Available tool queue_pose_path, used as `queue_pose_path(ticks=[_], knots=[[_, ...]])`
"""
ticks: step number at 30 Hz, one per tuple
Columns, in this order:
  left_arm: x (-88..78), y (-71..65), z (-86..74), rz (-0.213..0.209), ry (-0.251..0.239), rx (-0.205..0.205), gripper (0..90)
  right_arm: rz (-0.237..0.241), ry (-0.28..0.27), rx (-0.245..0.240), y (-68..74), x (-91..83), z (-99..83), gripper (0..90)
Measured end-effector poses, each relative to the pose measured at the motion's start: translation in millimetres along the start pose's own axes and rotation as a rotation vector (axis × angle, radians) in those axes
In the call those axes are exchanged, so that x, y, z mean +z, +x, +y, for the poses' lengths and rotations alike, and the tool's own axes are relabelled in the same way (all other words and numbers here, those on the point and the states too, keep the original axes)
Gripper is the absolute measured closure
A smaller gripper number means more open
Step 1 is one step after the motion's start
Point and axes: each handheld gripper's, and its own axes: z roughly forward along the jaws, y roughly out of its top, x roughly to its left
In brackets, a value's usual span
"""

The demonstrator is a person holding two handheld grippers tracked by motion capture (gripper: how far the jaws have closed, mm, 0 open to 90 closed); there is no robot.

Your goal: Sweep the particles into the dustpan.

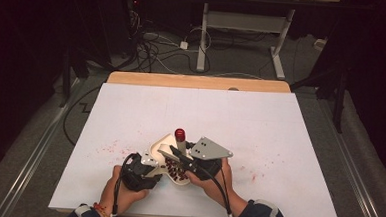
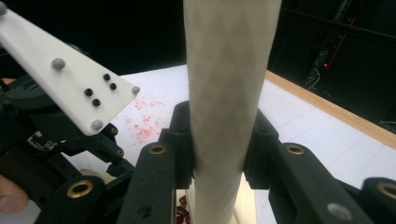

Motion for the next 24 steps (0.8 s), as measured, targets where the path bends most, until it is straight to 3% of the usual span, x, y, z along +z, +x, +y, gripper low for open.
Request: queue_pose_path(ticks=[5,8,15,24], knots=[[0.5,1.0,1.2,0.012,-0.005,-0.006,63.2,0.005,0.001,0.001,2.7,-0.5,0.2,70.2],[2.3,0.8,2.0,0.019,-0.010,-0.020,63.3,-0.002,-0.001,0.029,2.9,-1.2,0.9,70.2],[6.6,-1.2,5.2,0.034,-0.018,-0.031,63.5,-0.021,-0.001,0.028,3.0,-0.9,1.0,70.2],[6.2,-0.7,5.1,0.037,-0.020,-0.019,63.6,-0.068,-0.026,0.057,-14.2,-11.0,4.4,70.2]])
